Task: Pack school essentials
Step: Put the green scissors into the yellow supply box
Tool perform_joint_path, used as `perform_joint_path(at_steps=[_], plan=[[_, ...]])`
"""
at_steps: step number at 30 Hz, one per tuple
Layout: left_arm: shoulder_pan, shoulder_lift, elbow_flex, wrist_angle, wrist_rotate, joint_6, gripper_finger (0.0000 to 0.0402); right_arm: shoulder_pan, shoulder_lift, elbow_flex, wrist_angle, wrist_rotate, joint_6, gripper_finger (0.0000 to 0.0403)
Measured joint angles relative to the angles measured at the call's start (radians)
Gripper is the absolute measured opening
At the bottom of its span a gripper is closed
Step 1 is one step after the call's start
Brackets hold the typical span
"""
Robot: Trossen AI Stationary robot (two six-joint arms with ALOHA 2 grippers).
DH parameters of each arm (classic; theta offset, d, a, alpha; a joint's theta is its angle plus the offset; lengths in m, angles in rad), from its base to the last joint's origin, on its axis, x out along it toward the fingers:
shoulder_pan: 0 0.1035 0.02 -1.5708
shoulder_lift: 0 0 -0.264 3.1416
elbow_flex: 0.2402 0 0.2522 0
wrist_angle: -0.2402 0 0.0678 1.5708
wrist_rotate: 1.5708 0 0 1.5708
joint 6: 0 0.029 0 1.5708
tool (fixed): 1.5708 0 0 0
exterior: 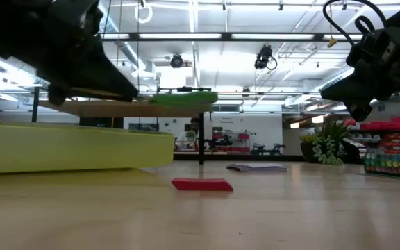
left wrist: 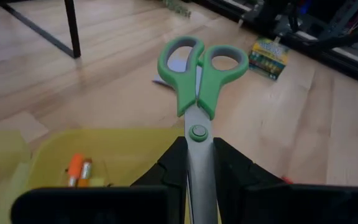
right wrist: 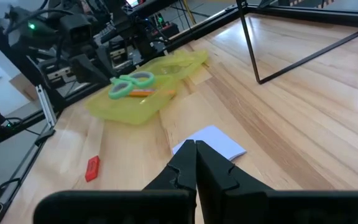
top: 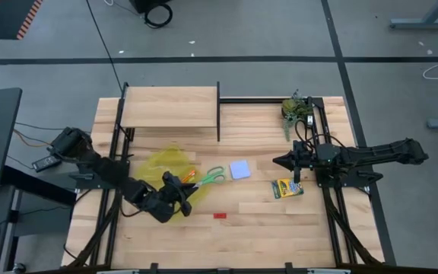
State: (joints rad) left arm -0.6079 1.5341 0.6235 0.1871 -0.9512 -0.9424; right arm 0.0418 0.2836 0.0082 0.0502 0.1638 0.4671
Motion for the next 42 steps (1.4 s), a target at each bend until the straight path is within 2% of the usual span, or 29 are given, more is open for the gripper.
perform_joint_path(at_steps=[14, 21, 25, 36, 42], plan=[[-0.167, -0.025, 0.000, -0.279, -0.036, -0.318, 0.0048, 0.000, 0.000, 0.000, 0.000, 0.000, 0.000, 0.0010], [-0.243, -0.114, 0.000, -0.575, -0.037, -0.511, 0.0051, 0.000, 0.000, 0.000, 0.000, 0.000, 0.000, 0.0010], [-0.268, -0.121, 0.000, -0.678, -0.028, -0.613, 0.0050, 0.000, 0.000, 0.000, 0.000, 0.000, 0.000, 0.0010], [-0.267, -0.121, 0.000, -0.625, -0.013, -0.620, 0.0055, 0.000, 0.000, 0.000, 0.000, 0.000, 0.000, 0.0010], [-0.226, -0.090, 0.000, -0.599, 0.012, -0.619, 0.0077, 0.000, 0.000, 0.000, 0.000, 0.000, 0.000, 0.0010]])
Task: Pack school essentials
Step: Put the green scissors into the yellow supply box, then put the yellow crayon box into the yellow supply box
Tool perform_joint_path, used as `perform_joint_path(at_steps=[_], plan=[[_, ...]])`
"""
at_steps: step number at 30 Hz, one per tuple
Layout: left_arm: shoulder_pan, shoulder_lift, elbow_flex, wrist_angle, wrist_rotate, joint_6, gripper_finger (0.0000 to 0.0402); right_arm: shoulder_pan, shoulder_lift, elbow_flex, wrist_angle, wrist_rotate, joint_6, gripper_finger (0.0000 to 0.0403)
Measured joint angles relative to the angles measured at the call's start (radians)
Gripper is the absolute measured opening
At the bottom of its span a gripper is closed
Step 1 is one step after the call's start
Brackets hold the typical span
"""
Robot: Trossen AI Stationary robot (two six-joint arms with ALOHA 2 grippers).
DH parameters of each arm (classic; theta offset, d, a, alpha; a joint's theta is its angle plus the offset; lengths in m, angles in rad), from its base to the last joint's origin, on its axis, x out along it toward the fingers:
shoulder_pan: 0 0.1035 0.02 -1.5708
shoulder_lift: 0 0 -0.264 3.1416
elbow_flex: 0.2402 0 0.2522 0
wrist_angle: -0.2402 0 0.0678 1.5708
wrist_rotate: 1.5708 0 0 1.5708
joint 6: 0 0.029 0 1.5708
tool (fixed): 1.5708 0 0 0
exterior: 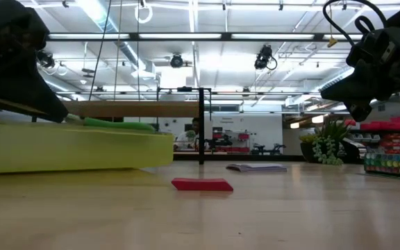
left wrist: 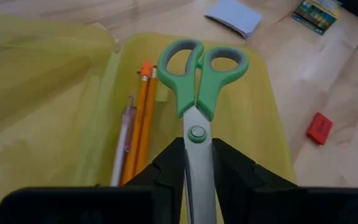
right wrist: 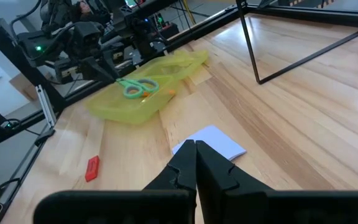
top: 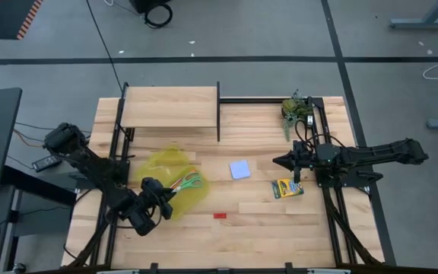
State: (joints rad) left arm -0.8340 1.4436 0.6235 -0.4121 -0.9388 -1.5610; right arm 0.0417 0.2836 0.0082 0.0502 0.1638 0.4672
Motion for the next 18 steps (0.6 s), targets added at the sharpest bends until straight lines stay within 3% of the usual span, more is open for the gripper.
perform_joint_path(at_steps=[7, 14, 18], plan=[[0.020, 0.058, 0.000, 0.112, 0.000, 0.076, 0.0117, 0.000, 0.000, 0.000, 0.000, 0.000, 0.000, 0.0010], [0.020, 0.062, 0.000, 0.110, 0.022, 0.064, 0.0171, 0.000, 0.000, 0.000, 0.000, 0.000, 0.000, 0.0010], [0.034, 0.061, 0.017, 0.111, 0.030, 0.107, 0.0182, 0.000, 0.000, 0.000, 0.000, 0.000, 0.000, 0.0010]])
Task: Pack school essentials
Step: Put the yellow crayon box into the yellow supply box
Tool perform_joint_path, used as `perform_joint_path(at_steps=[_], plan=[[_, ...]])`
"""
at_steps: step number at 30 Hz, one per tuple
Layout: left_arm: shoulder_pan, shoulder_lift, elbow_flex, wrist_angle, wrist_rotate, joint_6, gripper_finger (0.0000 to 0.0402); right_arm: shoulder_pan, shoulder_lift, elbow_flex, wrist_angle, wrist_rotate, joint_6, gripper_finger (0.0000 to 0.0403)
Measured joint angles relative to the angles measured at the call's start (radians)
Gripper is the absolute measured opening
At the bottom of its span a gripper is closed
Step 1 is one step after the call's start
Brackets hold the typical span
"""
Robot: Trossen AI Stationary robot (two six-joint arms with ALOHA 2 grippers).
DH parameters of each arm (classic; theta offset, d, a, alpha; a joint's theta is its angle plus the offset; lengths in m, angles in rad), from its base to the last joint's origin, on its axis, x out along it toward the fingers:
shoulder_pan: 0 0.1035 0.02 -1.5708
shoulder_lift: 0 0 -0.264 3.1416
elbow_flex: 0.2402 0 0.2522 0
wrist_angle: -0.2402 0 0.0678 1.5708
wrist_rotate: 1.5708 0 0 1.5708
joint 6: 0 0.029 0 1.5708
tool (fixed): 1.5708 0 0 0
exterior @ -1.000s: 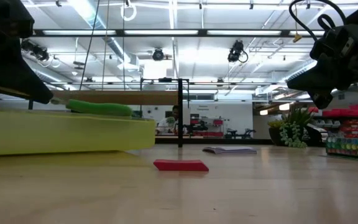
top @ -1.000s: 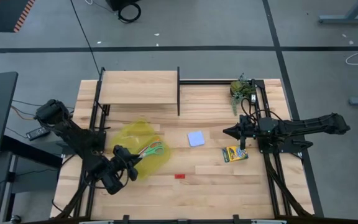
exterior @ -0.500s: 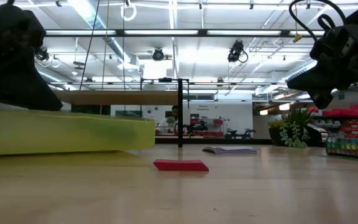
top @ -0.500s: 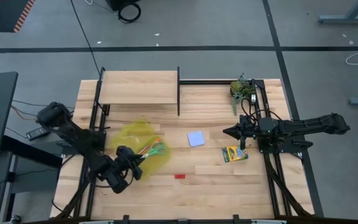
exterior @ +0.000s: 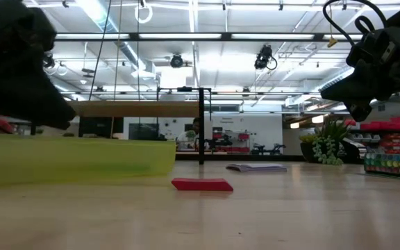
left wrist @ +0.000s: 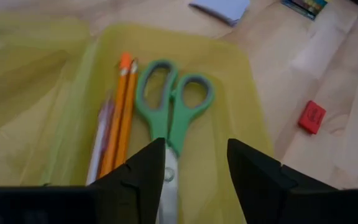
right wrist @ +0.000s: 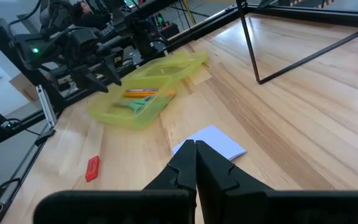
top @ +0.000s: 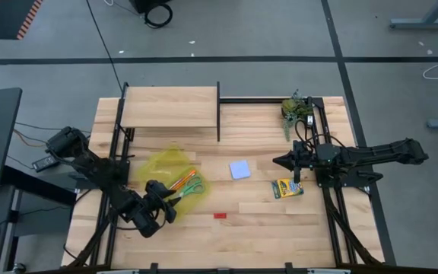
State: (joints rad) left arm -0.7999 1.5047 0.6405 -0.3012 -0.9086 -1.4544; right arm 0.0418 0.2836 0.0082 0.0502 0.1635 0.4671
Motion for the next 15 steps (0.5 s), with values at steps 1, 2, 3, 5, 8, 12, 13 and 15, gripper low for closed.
perform_joint_path(at_steps=[1, 2, 3, 5, 8, 12, 13, 15], plan=[[0.011, 0.000, 0.013, 0.002, 0.007, 0.037, 0.0182, 0.000, 0.000, 0.000, 0.000, 0.000, 0.000, 0.0010], [0.025, 0.000, 0.027, 0.003, 0.016, 0.082, 0.0181, 0.000, 0.000, 0.000, 0.000, 0.000, 0.000, 0.0010], [0.040, 0.000, 0.039, 0.004, 0.027, 0.126, 0.0179, 0.000, 0.000, 0.000, 0.000, 0.000, 0.000, 0.0010], [0.073, 0.000, 0.061, 0.003, 0.053, 0.196, 0.0174, 0.000, 0.000, 0.000, 0.000, 0.000, 0.000, 0.0010], [0.129, 0.001, 0.086, 0.003, 0.085, 0.262, 0.0167, 0.000, 0.000, 0.000, 0.000, 0.000, 0.000, 0.0010], [0.213, 0.002, 0.092, 0.067, 0.124, 0.357, 0.0161, 0.000, 0.000, 0.000, 0.000, 0.000, 0.000, 0.0010], [0.236, 0.005, 0.092, 0.101, 0.135, 0.404, 0.0161, 0.000, 0.000, 0.000, 0.000, 0.000, 0.000, 0.0010], [0.276, 0.021, 0.093, 0.190, 0.162, 0.489, 0.0164, 0.000, 0.000, 0.000, 0.000, 0.000, 0.000, 0.0010]])
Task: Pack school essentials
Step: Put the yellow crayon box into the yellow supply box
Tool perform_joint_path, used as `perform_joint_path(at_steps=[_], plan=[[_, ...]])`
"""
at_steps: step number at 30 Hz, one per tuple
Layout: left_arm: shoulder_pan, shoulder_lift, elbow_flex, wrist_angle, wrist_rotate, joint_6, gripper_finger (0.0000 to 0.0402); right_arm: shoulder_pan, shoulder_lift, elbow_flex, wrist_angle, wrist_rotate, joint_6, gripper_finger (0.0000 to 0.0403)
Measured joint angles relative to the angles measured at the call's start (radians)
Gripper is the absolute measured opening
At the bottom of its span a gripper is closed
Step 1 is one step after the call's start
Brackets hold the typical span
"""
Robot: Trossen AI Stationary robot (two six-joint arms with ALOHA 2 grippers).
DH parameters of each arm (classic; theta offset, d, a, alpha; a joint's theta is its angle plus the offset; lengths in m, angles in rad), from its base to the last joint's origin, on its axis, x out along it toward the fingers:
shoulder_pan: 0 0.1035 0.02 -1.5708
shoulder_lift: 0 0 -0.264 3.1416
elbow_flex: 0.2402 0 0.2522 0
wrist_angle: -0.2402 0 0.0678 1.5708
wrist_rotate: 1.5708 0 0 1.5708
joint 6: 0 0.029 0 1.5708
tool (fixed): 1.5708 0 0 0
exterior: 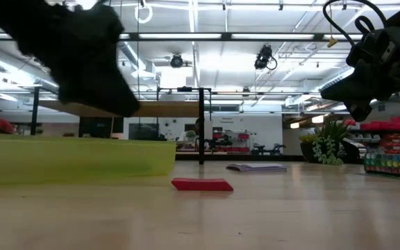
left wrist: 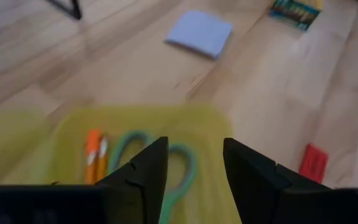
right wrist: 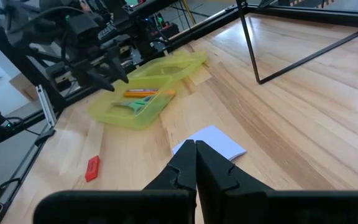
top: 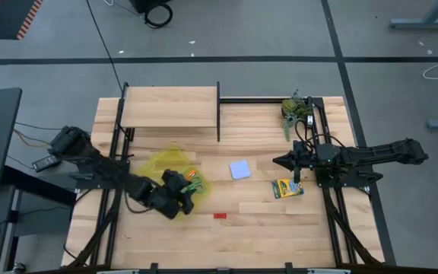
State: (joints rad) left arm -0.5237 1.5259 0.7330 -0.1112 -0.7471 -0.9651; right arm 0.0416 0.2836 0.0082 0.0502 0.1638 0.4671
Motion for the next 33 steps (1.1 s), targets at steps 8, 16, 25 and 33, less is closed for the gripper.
perform_joint_path(at_steps=[8, 16, 25, 33], plan=[[0.141, 0.142, 0.001, 0.392, 0.144, 0.194, 0.0197, 0.000, 0.000, 0.000, 0.000, 0.000, 0.000, 0.0010], [0.241, 0.263, 0.025, 0.604, 0.315, 0.293, 0.0256, 0.000, 0.000, 0.000, 0.000, 0.000, 0.000, 0.0010], [0.251, 0.471, 0.312, 0.606, 0.315, 0.550, 0.0318, 0.000, 0.000, 0.000, 0.000, 0.000, 0.000, 0.0010], [0.281, 0.688, 0.594, 0.577, 0.350, 0.671, 0.0357, 0.000, 0.000, 0.000, -0.002, 0.000, 0.000, 0.0010]])
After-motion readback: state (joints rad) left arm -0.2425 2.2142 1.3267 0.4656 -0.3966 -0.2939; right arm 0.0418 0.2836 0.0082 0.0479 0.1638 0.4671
